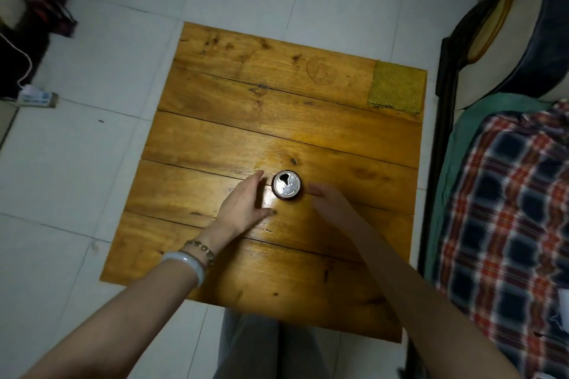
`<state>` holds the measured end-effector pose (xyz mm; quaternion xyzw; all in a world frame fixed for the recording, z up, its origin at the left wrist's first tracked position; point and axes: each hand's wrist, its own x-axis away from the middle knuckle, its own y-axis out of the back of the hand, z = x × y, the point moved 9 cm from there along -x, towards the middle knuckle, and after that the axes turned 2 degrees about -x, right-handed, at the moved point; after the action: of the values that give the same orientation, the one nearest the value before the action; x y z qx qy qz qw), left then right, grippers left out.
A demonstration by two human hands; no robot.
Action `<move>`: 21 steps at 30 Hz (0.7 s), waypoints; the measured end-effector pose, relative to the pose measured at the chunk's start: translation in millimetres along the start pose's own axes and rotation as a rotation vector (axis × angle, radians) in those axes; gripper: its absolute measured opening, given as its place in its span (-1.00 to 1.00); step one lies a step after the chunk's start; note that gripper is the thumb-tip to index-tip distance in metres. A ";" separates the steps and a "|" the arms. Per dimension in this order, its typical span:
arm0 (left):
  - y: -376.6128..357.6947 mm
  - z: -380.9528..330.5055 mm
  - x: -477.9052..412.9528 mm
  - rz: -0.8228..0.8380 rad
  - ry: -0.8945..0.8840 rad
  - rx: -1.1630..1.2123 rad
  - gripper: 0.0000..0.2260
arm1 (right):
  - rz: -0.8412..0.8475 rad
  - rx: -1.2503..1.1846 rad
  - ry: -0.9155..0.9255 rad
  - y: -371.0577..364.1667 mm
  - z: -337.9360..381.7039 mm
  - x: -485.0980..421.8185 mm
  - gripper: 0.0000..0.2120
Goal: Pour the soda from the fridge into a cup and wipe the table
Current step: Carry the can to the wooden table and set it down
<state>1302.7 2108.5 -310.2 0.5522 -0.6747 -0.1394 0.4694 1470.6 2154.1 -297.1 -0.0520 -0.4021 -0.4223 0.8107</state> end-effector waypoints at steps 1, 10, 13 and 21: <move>10.3 -5.6 10.1 -0.015 -0.019 -0.037 -0.13 | 0.000 0.158 0.015 4.4 7.5 8.8 -0.57; 119.9 -68.3 118.4 -0.361 -0.177 -0.395 -0.28 | -0.082 0.879 0.353 8.0 144.9 120.3 -0.42; 155.0 -68.5 150.9 -0.475 -0.139 -0.424 -0.26 | -0.100 0.982 0.505 -13.0 192.5 152.4 -0.41; 227.7 -21.1 251.4 -0.744 0.065 -0.456 -0.24 | -0.054 1.124 0.873 -105.9 277.4 206.1 -0.38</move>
<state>1192.2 1975.3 -17.8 0.6441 -0.3666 -0.4272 0.5179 1290.9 2071.7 5.5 0.5578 -0.1987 -0.1535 0.7911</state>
